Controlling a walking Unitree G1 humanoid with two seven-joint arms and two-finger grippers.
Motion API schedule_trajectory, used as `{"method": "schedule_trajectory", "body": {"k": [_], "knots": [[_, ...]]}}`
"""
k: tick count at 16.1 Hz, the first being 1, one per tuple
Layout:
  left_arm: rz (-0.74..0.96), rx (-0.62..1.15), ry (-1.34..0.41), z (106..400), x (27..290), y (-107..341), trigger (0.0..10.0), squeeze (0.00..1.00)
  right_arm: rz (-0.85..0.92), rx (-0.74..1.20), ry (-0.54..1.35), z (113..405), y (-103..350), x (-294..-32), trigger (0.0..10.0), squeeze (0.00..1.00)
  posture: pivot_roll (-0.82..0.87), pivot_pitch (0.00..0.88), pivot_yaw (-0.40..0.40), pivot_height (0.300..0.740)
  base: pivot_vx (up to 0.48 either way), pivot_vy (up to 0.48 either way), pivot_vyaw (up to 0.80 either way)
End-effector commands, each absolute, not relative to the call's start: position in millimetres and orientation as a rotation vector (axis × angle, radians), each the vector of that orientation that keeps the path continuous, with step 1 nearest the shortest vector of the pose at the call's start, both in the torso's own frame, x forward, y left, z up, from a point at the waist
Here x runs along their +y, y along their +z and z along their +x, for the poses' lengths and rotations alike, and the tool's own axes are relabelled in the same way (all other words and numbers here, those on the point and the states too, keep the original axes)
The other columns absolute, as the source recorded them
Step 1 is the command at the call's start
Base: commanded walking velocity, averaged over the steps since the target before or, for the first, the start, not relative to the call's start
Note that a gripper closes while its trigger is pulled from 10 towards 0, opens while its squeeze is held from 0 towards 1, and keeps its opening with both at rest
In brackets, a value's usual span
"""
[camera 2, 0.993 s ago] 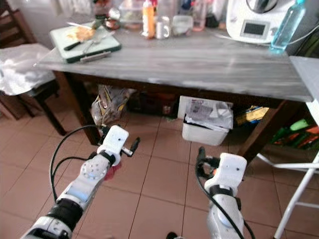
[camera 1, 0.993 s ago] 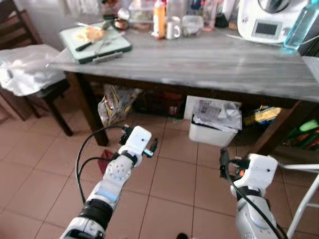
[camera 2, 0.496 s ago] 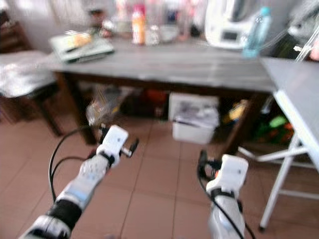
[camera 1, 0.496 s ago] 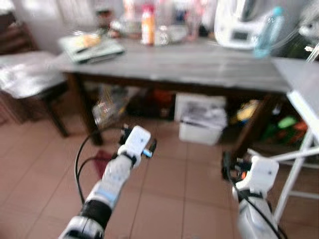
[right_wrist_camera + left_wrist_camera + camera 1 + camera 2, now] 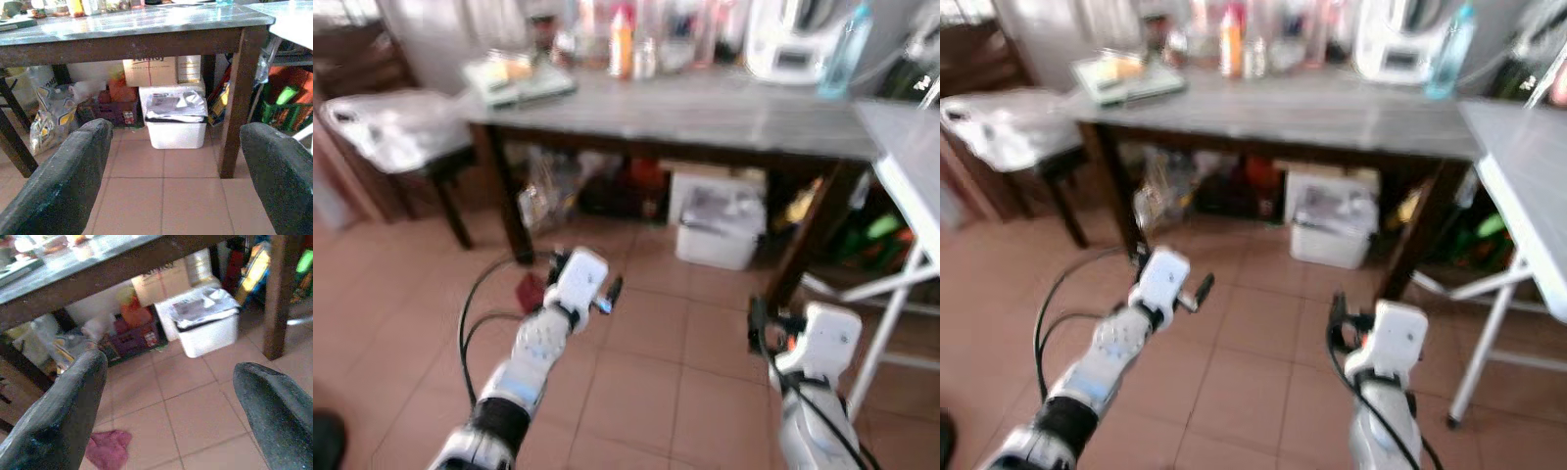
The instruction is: Setting the table
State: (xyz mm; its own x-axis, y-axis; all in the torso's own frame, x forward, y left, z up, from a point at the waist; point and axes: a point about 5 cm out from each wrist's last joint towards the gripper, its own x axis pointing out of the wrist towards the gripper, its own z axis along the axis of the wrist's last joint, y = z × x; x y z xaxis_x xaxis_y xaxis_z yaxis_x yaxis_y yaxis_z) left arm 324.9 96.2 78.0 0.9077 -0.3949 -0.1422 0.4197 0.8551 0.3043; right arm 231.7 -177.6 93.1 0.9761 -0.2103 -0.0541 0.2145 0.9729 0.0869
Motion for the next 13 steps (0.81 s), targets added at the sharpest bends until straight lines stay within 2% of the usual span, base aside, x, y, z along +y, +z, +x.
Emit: {"method": "schedule_trajectory", "body": {"k": [1, 8, 13], "knots": [[0.335, 0.059, -0.436, 326.8, 95.6, 82.1, 10.0, 0.0, 0.097, 0.02, -0.226, 231.5, 97.9, -178.4, 10.0, 0.0, 0.04, 0.076, -0.006, 0.714, 0.0, 0.0, 0.0], [0.305, 0.078, -0.443, 322.1, 98.4, 76.0, 10.0, 0.0, 0.063, 0.017, -0.207, 231.8, 96.0, -176.9, 10.0, 0.0, 0.04, 0.07, -0.015, 0.714, 0.0, 0.0, 0.0], [0.287, 0.076, -0.458, 320.9, 93.4, 75.4, 10.0, 0.0, 0.045, 0.016, -0.212, 229.8, 95.1, -180.6, 10.0, 0.0, 0.03, 0.062, -0.016, 0.714, 0.0, -0.282, 0.0]]}}
